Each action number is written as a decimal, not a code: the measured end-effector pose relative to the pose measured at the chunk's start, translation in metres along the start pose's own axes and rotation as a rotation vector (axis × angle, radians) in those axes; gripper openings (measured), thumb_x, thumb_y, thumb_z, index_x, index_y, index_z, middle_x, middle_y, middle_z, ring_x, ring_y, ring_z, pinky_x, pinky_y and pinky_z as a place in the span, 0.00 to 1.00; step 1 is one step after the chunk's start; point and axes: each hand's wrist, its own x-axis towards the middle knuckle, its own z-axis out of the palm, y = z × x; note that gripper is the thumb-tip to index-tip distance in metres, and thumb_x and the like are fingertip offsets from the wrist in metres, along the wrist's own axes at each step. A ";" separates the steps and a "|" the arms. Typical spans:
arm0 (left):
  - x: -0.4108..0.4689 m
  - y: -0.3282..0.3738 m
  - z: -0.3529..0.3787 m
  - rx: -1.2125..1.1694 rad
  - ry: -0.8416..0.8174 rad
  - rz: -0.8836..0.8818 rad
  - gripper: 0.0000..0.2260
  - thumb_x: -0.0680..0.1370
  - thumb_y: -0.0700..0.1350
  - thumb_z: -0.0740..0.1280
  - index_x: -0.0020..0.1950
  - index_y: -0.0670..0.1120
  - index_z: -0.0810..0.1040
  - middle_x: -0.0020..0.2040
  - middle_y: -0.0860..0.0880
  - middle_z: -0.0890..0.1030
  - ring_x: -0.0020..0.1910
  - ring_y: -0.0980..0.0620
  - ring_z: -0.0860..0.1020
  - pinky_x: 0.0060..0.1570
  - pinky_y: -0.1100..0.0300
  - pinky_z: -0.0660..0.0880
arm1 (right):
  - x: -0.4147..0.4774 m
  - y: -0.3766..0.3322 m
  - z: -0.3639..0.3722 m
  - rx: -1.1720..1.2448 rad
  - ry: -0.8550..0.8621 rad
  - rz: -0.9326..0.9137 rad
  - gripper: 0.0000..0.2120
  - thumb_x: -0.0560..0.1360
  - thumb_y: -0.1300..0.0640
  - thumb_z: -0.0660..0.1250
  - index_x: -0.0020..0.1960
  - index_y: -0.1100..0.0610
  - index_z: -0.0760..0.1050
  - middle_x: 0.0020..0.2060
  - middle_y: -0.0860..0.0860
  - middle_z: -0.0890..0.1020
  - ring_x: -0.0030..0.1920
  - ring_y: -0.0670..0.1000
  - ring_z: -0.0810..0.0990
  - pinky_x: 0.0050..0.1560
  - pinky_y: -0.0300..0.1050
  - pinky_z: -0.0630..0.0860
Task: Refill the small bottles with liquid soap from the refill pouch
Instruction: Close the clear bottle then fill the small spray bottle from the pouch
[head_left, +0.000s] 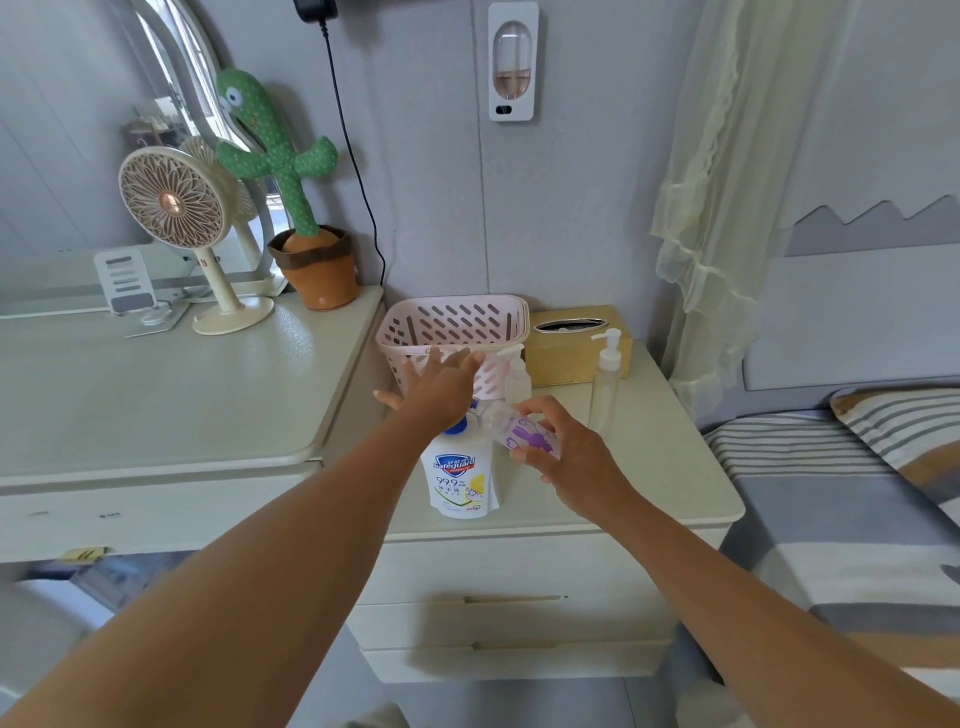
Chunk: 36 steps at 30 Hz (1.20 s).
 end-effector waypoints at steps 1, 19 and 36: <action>-0.002 0.001 -0.001 0.017 0.001 0.000 0.21 0.83 0.57 0.44 0.77 0.61 0.52 0.79 0.50 0.46 0.77 0.39 0.40 0.65 0.26 0.39 | 0.000 0.000 0.001 0.001 -0.001 0.000 0.18 0.76 0.54 0.67 0.64 0.49 0.67 0.52 0.47 0.75 0.48 0.46 0.75 0.39 0.29 0.73; 0.000 0.002 -0.002 0.039 -0.004 0.002 0.20 0.84 0.53 0.45 0.77 0.61 0.52 0.79 0.50 0.45 0.76 0.38 0.39 0.64 0.25 0.39 | 0.000 0.000 0.001 -0.009 -0.004 0.004 0.19 0.76 0.54 0.67 0.64 0.49 0.67 0.53 0.47 0.74 0.49 0.47 0.75 0.41 0.30 0.74; 0.001 0.003 -0.006 0.007 -0.008 0.006 0.20 0.83 0.56 0.44 0.76 0.61 0.55 0.79 0.49 0.47 0.77 0.39 0.41 0.65 0.25 0.39 | 0.002 -0.003 -0.002 0.002 -0.001 -0.008 0.18 0.76 0.54 0.67 0.64 0.49 0.67 0.53 0.47 0.75 0.47 0.46 0.75 0.41 0.31 0.74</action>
